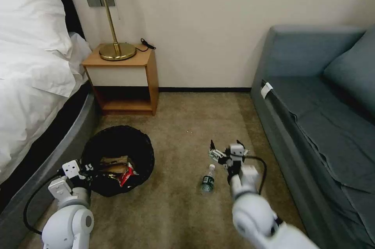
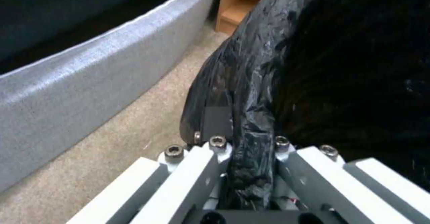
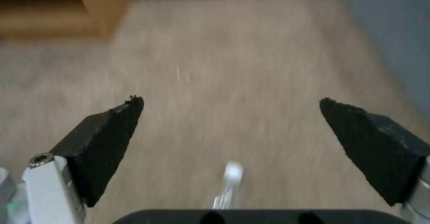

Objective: Pick up the trash bin, then pick up the garbage on the floor and place it into the trash bin.

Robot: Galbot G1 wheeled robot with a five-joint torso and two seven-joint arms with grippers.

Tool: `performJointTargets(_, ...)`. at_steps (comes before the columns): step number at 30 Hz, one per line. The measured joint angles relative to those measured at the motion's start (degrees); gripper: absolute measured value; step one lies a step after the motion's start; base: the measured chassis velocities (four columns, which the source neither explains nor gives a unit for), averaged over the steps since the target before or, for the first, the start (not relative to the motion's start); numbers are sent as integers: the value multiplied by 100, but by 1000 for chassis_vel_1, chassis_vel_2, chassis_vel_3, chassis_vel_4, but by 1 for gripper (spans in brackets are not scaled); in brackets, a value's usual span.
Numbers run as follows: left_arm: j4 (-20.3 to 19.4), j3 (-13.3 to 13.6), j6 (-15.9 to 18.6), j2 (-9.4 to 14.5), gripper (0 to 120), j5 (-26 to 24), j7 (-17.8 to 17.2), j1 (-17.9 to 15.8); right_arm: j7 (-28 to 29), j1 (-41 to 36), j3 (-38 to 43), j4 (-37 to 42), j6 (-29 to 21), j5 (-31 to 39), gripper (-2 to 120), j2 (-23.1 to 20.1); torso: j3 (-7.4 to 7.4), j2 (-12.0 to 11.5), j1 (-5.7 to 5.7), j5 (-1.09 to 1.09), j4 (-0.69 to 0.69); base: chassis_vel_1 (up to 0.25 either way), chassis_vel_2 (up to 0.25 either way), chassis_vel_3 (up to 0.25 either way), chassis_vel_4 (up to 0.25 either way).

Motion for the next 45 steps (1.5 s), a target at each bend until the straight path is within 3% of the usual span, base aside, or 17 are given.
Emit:
performJointTargets(4,105,17,-48,-16,2,27,7,-43,454,888,-564,-760,-339,1198,100,296,0,0,0,-2,-1,0,0,0,0)
performJointTargets(10,146,-4,-71,-31,2,43,8,-52,440,1560,-1198,-1977,-360,1488,100,703,0,0,0,0,0,0,0,0,0)
performJointTargets(40,212,-26,-142,3,2,69,8,-26,-462,1584,-1776,-4676,100,590,99,1537,-1,0,0,0,-1,0,0,0,0)
performJointTargets(43,212,-26,-143,9,2,79,5,-21,-583,1602,-1765,-4933,237,428,84,1589,-1,0,0,0,-1,0,0,0,0)
performJointTargets(45,212,-25,-143,9,2,82,5,-21,-598,1600,-1758,-4949,251,410,81,1589,-1,0,0,-1,-1,0,0,0,0)
